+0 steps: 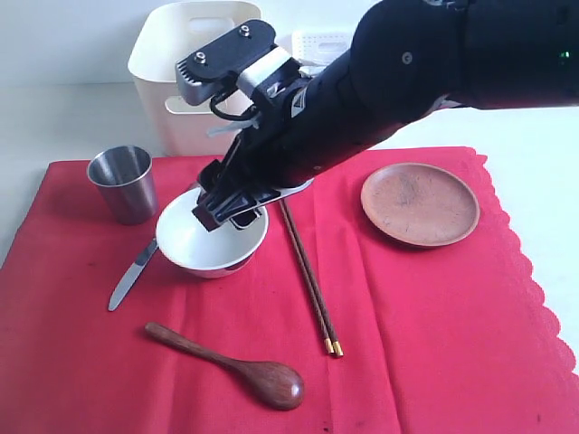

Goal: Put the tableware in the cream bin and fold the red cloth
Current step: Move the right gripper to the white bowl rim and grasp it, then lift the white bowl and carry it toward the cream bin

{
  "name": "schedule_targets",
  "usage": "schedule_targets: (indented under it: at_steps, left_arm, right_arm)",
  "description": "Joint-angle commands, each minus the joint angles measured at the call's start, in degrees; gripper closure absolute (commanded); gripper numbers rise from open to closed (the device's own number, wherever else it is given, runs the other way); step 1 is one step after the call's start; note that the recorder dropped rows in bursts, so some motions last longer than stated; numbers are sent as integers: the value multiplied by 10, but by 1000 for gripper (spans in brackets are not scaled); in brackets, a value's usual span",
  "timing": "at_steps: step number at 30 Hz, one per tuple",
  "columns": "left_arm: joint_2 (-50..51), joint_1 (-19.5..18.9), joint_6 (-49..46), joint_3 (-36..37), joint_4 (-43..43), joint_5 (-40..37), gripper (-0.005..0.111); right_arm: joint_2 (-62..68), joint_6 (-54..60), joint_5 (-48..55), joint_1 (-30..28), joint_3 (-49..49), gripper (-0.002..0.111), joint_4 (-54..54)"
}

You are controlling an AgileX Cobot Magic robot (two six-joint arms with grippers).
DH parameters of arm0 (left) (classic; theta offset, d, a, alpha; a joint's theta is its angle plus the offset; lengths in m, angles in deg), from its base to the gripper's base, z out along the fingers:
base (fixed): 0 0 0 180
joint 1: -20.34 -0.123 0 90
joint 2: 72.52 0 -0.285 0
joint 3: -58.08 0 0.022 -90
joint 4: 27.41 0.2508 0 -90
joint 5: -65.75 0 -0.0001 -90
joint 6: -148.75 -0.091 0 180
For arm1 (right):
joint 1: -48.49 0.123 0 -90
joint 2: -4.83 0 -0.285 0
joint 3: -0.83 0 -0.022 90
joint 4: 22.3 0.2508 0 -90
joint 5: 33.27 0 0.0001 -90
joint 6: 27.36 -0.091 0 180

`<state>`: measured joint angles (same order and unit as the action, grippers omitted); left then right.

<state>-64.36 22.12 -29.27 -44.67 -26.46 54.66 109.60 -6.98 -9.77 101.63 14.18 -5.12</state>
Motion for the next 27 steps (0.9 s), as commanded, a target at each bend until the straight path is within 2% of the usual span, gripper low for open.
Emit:
schedule_targets:
  at_steps: [1,6,10,14,18,22,24,27]
  left_arm:
    - [-4,-2,1,0,-4,0,103]
    - [-4,-2,1,0,-4,0,103]
    - [-4,-2,1,0,-4,0,103]
    - [-4,-2,1,0,-4,0,103]
    - [-4,-2,1,0,-4,0,103]
    - [-4,-2,1,0,-4,0,103]
    - [-4,-2,1,0,-4,0,103]
    - [-4,-2,1,0,-4,0,103]
  right_arm:
    - [26,-1,-11,1,-1,36,-20]
    - [62,-70,-59,0,-1,36,-77]
    - [73,-83,-76,-2,-1,36,-82]
    - [71,-79,-26,-1,-1,36,-87]
    - [54,-90,40,-13,-1,36,-184]
    - [40,-213,119,-35,-1,36,-303]
    - [39,-266,126,-45,3,36,-356]
    - [39,-298,109,-56,12,36,-370]
